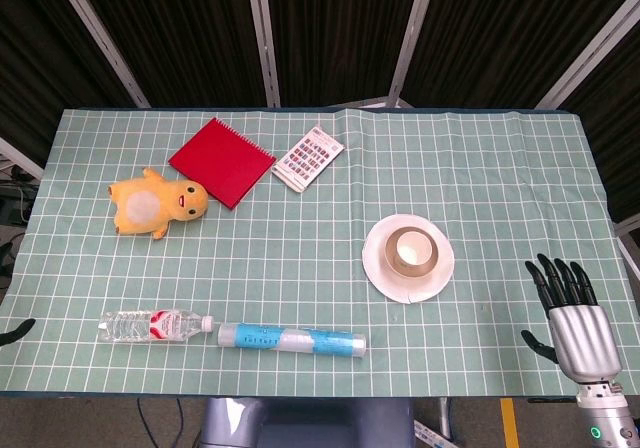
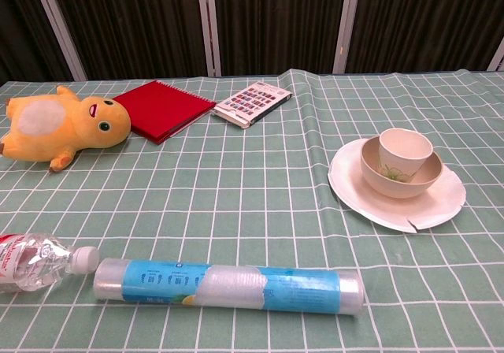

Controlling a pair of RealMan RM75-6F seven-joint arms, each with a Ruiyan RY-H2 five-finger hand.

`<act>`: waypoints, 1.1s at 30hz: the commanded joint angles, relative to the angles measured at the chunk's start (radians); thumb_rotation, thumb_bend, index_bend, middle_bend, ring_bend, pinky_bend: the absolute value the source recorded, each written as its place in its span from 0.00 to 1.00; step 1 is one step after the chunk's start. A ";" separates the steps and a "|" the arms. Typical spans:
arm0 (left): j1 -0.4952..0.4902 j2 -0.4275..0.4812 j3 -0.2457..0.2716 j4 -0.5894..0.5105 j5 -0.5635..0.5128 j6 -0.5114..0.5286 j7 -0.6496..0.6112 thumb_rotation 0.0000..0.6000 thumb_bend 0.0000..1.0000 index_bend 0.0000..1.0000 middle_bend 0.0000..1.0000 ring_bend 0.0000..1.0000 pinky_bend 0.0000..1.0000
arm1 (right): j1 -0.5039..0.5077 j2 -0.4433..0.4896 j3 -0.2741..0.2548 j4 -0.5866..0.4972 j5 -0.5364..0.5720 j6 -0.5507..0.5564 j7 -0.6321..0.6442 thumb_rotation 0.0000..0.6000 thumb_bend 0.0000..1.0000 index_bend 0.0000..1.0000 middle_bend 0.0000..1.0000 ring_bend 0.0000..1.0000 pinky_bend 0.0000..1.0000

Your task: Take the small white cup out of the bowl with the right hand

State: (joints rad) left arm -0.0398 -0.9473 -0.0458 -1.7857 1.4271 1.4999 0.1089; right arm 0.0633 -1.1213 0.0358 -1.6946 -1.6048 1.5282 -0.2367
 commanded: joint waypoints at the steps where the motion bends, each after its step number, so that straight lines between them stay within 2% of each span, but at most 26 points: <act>1: 0.000 0.000 0.000 0.000 0.000 0.000 0.000 1.00 0.00 0.00 0.00 0.00 0.00 | 0.000 0.000 0.000 0.000 0.000 -0.001 -0.001 1.00 0.05 0.00 0.00 0.00 0.00; 11: -0.001 0.000 -0.002 0.005 -0.003 -0.002 -0.007 1.00 0.00 0.00 0.00 0.00 0.00 | 0.009 -0.006 0.004 0.001 0.001 -0.011 -0.001 1.00 0.05 0.00 0.00 0.00 0.00; 17: -0.003 0.000 -0.005 0.008 -0.008 -0.006 -0.013 1.00 0.00 0.00 0.00 0.00 0.00 | 0.031 -0.022 0.018 -0.004 0.008 -0.033 -0.008 1.00 0.05 0.04 0.00 0.00 0.00; 26: -0.004 -0.001 -0.007 0.006 -0.014 -0.008 -0.011 1.00 0.00 0.00 0.00 0.00 0.00 | 0.131 -0.067 0.087 -0.050 0.049 -0.133 -0.090 1.00 0.07 0.26 0.00 0.00 0.00; 28: -0.004 0.000 -0.006 0.005 -0.013 -0.007 -0.011 1.00 0.00 0.00 0.00 0.00 0.00 | 0.156 -0.086 0.106 -0.053 0.070 -0.158 -0.113 1.00 0.09 0.35 0.00 0.00 0.00; 30: -0.003 -0.001 -0.006 0.004 -0.011 -0.006 -0.010 1.00 0.00 0.00 0.00 0.00 0.00 | 0.187 -0.113 0.127 -0.049 0.103 -0.195 -0.131 1.00 0.12 0.49 0.00 0.00 0.00; 33: -0.003 0.000 -0.005 0.003 -0.010 -0.006 -0.010 1.00 0.00 0.00 0.00 0.00 0.00 | 0.232 -0.156 0.155 -0.025 0.167 -0.254 -0.164 1.00 0.14 0.54 0.00 0.00 0.00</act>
State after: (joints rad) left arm -0.0430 -0.9474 -0.0507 -1.7826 1.4174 1.4937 0.0987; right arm 0.2626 -1.2459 0.1672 -1.7354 -1.4790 1.3134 -0.3745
